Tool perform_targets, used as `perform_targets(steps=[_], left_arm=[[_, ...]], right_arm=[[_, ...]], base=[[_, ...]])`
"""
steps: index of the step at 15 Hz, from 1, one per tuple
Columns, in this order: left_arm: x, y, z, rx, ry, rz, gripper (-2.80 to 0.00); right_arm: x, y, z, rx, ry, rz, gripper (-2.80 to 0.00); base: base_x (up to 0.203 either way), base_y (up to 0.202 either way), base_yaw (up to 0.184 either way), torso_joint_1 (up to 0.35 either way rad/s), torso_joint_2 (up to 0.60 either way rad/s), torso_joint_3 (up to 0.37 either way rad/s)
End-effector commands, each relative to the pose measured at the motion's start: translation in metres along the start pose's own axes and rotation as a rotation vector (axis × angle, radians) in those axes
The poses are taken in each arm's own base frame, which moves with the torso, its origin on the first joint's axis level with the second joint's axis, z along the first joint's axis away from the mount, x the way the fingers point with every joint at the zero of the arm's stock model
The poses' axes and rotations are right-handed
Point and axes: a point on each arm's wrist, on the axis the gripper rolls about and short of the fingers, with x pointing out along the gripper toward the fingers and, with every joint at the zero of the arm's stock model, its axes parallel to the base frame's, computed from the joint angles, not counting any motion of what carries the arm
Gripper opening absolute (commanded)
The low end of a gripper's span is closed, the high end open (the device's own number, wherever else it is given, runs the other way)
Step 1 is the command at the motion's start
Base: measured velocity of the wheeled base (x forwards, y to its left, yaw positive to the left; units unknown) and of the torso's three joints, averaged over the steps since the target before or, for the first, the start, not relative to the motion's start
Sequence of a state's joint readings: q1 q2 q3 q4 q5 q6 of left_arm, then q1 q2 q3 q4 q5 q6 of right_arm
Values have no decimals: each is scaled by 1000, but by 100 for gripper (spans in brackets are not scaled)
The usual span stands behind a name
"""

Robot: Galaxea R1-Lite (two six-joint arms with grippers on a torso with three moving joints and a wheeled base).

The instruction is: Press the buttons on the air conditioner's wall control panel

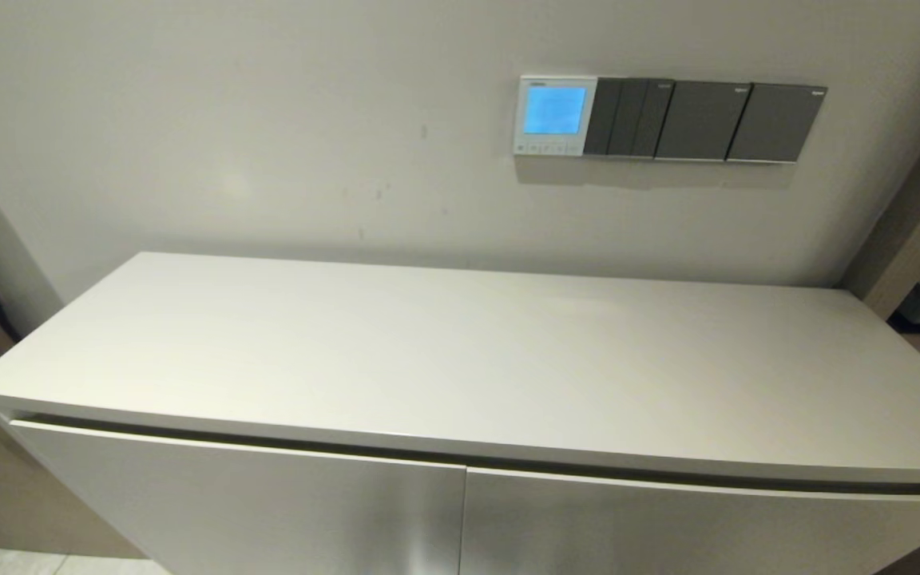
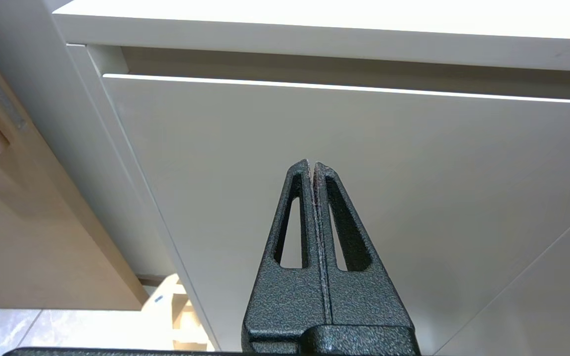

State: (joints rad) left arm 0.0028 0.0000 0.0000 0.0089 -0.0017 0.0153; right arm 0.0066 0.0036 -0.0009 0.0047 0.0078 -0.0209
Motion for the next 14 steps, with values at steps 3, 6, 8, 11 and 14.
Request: perform_targets(steps=[3,6,8,11,14], left_arm=[[0,0,0,0,0,0,-280],[0,0,0,0,-1,0,-280],[0,0,0,0,1,0,-280],[0,0,0,0,2,0,-280],[0,0,0,0,0,0,-280]], right_arm=[[0,0,-1,32,6,-2,-280],[0,0,-1,33,6,-5,-280],[0,0,-1,33,6,-5,-280],[0,0,-1,33,6,-5,-280],[0,0,-1,33,5,-5,-280]], base=[[0,0,0,0,0,0],[0,0,0,0,0,0],[0,0,0,0,0,0],[0,0,0,0,0,0],[0,0,0,0,0,0]])
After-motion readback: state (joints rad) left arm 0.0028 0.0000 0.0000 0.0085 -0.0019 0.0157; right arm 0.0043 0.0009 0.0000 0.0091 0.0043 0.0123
